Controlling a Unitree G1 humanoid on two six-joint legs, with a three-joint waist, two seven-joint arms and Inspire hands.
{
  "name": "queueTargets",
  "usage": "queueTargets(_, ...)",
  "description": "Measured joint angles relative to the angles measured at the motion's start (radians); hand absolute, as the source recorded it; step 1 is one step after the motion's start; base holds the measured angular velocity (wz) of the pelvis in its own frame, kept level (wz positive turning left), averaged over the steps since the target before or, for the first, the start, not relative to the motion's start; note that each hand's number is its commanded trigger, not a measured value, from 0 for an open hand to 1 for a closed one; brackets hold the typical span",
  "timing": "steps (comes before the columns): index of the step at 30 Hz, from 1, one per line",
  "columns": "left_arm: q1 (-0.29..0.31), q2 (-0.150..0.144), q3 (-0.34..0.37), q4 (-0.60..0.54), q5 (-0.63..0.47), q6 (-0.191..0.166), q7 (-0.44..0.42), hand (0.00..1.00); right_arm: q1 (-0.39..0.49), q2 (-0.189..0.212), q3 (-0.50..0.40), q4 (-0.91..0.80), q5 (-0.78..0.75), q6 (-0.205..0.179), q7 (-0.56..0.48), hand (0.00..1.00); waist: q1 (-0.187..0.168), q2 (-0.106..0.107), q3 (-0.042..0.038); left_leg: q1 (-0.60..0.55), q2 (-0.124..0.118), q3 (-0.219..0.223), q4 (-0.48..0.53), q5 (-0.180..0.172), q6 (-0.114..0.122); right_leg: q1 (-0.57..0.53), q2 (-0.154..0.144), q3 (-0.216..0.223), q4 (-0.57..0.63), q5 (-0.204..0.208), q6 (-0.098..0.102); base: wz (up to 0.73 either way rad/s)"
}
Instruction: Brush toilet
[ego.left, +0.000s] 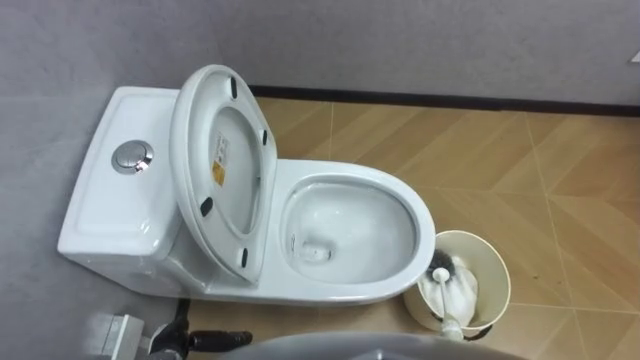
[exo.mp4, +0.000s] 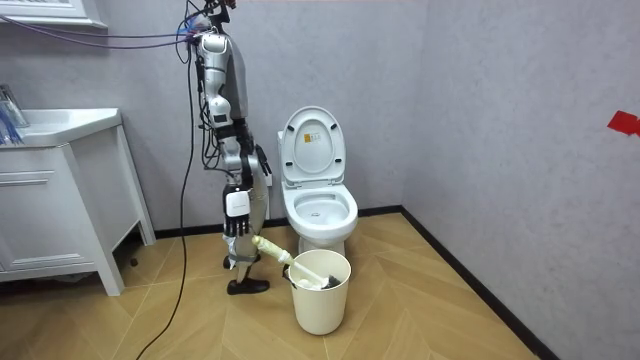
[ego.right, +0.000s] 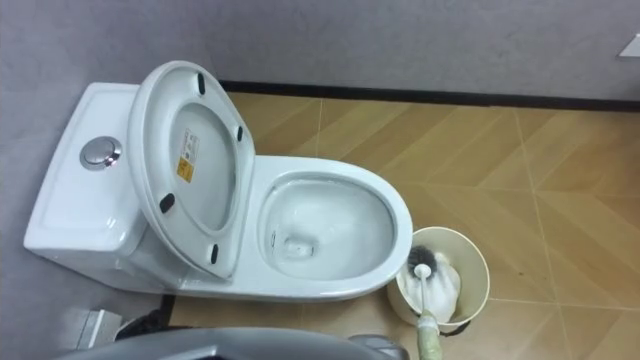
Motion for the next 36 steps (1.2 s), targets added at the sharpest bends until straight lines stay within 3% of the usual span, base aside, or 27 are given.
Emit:
queueTargets(9, 0.002, -0.004, 0.005, 0.001, 0.069, -0.022, 0.038, 0.0, -0.013, -0.006, -0.117, -0.107, 0.002, -0.079, -0.178, 0.0, 0.0, 0.017, -0.0061, -0.008, 0.0, 0.029, 0.0, 0.0, 0.0, -0.023, 0.004, 0.027, 0.007, 0.001, 0.0, -0.1)
queueTargets(14, 0.006, -0.003, 0.018, -0.001, 0.127, -0.042, 0.083, 0.0, -0.017, -0.006, -0.126, -0.236, 0.13, -0.186, -0.286, 0.0, 0.002, 0.026, -0.007, -0.014, 0.001, 0.037, 0.001, 0.0, 0.0, -0.028, 0.008, 0.034, -0.001, 0.006, 0.0, -0.05)
queueTargets(17, 0.007, -0.002, 0.018, -0.001, 0.127, -0.064, 0.105, 0.0, -0.022, -0.005, -0.124, -0.246, 0.2, -0.224, -0.321, 0.0, 0.007, 0.022, -0.0071, -0.016, 0.001, 0.035, 0.001, 0.0, 0.0, -0.024, 0.008, 0.029, -0.001, 0.006, 0.0, 0.05)
queueTargets(26, 0.011, -0.001, 0.018, -0.001, 0.125, -0.092, 0.125, 0.0, -0.018, -0.006, -0.122, -0.254, 0.276, -0.261, -0.379, 0.0, 0.008, 0.007, -0.0015, -0.039, 0.0, 0.021, 0.001, 0.0, 0.0, -0.035, 0.003, 0.013, -0.01, 0.007, -0.001, 0.04)
queueTargets(28, 0.012, 0.0, 0.019, -0.001, 0.125, -0.092, 0.124, 0.0, -0.019, -0.007, -0.122, -0.263, 0.281, -0.262, -0.381, 0.0, 0.009, 0.011, -0.0044, -0.056, -0.001, 0.02, 0.002, 0.0, 0.0, -0.04, 0.001, 0.009, -0.01, 0.007, -0.001, 0.03)
queueTargets(33, -0.016, 0.002, 0.021, 0.009, 0.128, -0.095, 0.124, 0.0, -0.1, -0.022, -0.12, -0.197, 0.306, -0.264, -0.392, 0.0, 0.009, 0.01, -0.0045, -0.146, -0.001, 0.011, 0.028, 0.0, 0.0, -0.141, -0.003, -0.009, 0.04, 0.007, -0.001, 0.06)
queueTargets(36, -0.05, 0.007, 0.019, 0.024, 0.144, -0.102, 0.124, 0.0, -0.151, -0.024, -0.112, -0.148, 0.309, -0.271, -0.4, 0.0, 0.009, 0.002, 0.0034, -0.224, -0.003, -0.002, 0.064, 0.0, 0.0, -0.206, -0.015, -0.03, 0.071, 0.008, -0.003, 0.24)
